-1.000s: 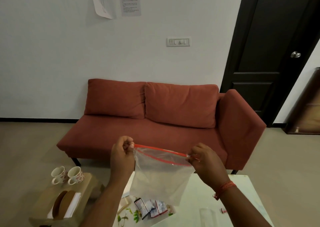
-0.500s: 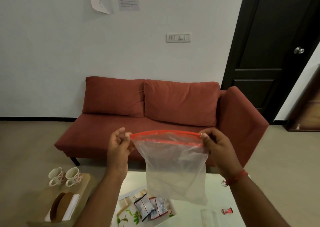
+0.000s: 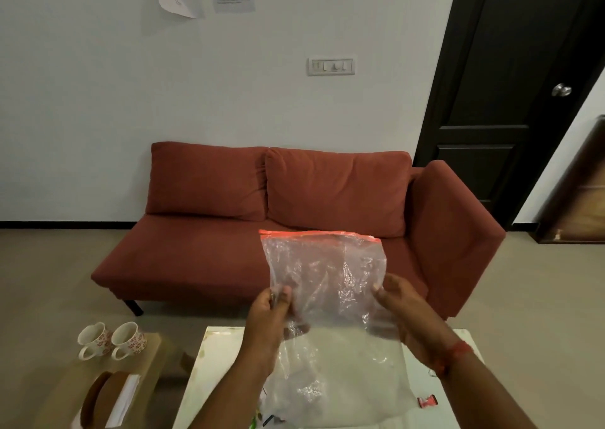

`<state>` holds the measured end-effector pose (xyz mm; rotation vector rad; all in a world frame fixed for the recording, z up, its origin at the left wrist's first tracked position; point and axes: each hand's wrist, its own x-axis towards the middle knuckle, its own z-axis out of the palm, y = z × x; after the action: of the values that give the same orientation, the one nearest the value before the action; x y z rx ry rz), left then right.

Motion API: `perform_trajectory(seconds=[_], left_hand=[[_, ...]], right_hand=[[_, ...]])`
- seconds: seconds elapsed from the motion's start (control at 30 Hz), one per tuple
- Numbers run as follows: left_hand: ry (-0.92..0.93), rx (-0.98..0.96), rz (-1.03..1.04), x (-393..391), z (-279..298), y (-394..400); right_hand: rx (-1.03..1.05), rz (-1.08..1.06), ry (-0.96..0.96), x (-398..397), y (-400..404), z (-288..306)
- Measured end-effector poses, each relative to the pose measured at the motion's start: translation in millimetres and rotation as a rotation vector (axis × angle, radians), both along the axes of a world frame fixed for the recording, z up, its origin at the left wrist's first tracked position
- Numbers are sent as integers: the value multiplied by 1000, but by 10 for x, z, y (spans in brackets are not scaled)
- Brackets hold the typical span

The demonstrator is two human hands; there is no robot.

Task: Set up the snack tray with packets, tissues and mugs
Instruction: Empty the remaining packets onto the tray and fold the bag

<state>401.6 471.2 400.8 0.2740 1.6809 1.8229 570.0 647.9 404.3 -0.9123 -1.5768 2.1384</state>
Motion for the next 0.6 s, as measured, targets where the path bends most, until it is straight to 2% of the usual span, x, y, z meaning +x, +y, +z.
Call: perform_trajectory(seconds=[0.1, 0.27, 0.37, 0.47, 0.6], left_hand=[[-5, -22, 54, -41, -43, 29], [108, -103, 116, -174, -48, -17], [225, -123, -13, -266, -72, -62], [350, -132, -187, -310, -34, -88], [627, -275, -194, -419, 16, -102]], right_hand=[[32, 45, -78, 81, -88, -147], [196, -215, -14, 92, -92, -64], [302, -181, -9, 74, -64, -20], [479, -95, -95, 55, -45, 52], [835, -61, -311, 15, 10, 132]])
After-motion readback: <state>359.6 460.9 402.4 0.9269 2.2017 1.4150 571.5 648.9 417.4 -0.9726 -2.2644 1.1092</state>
